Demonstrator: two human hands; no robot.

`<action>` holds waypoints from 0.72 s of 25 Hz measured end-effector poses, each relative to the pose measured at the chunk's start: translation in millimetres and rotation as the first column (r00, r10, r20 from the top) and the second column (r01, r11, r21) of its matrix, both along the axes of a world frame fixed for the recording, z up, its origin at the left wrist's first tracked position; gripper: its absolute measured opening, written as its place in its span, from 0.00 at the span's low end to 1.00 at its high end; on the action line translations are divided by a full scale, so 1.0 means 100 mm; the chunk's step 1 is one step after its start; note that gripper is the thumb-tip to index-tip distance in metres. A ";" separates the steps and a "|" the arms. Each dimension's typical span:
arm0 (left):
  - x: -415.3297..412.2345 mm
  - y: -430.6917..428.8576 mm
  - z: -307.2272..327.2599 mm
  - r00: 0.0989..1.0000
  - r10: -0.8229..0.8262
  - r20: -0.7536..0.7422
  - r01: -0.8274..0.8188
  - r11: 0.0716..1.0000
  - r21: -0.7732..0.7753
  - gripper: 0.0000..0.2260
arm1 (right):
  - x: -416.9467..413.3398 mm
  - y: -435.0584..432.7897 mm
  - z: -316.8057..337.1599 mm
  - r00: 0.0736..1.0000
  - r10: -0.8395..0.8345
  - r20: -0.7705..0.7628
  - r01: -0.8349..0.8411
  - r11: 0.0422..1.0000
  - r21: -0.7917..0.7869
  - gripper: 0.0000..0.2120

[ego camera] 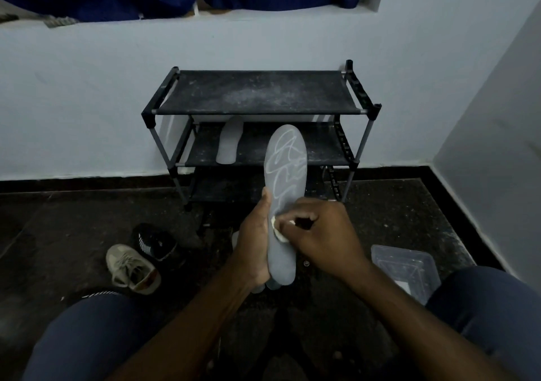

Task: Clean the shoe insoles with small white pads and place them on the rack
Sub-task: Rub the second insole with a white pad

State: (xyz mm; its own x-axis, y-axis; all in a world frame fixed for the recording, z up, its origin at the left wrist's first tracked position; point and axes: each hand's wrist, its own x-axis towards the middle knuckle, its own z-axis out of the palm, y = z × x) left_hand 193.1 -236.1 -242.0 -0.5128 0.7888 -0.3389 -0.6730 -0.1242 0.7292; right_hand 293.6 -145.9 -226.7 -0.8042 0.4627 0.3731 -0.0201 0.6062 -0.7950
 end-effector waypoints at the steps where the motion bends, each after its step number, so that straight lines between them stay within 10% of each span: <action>1: 0.01 0.00 -0.01 1.000 -0.018 0.011 0.018 1.000 0.014 0.28 | 0.00 0.01 0.01 0.999 -0.038 -0.020 0.038 0.999 -0.015 0.04; 18: -0.13 0.01 -0.17 0.995 -0.015 -0.101 0.023 0.996 0.084 0.34 | 0.01 0.05 -0.08 0.984 -0.141 0.111 0.171 0.924 -0.341 0.05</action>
